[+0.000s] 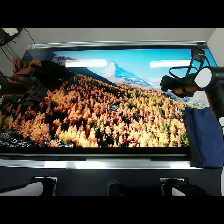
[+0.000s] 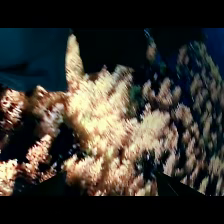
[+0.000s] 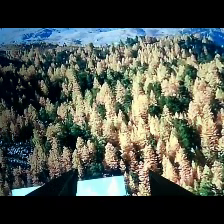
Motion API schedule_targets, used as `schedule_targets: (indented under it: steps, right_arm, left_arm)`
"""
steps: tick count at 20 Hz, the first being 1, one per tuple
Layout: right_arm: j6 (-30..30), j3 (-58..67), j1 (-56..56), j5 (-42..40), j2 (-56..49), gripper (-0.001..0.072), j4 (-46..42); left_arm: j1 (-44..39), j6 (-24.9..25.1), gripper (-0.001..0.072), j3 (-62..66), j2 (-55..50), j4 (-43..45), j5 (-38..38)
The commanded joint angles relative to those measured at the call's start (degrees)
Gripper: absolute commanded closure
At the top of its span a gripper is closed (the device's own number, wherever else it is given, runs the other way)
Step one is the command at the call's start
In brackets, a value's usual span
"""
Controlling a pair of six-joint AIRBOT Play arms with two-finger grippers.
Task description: Fold the shirts.
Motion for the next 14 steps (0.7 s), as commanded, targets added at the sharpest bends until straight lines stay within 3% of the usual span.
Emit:
schedule_targets:
  steps: [1,5,8,14]
  right_arm:
    - [-0.35,0.00,0.02,4.11,-0.02,0.0159,0.07]
    - [-0.33,0.00,0.02,7.65,-0.07,0.0160,0.07]
    - [-0.35,0.00,0.02,7.67,-0.07,0.0160,0.07]
    - [-0.33,0.00,0.02,7.91,-0.07,0.0160,1.57]
  left_arm:
    - [10.64,-6.36,0.0018,13.33,-14.23,-10.27,-5.57]
    - [15.26,-6.10,0.0018,13.40,-20.02,-11.74,-1.14]
    - [15.47,-1.95,0.0018,13.40,-24.57,-16.00,2.78]
    - [15.30,18.05,0.0021,13.40,-31.04,-36.59,10.40]
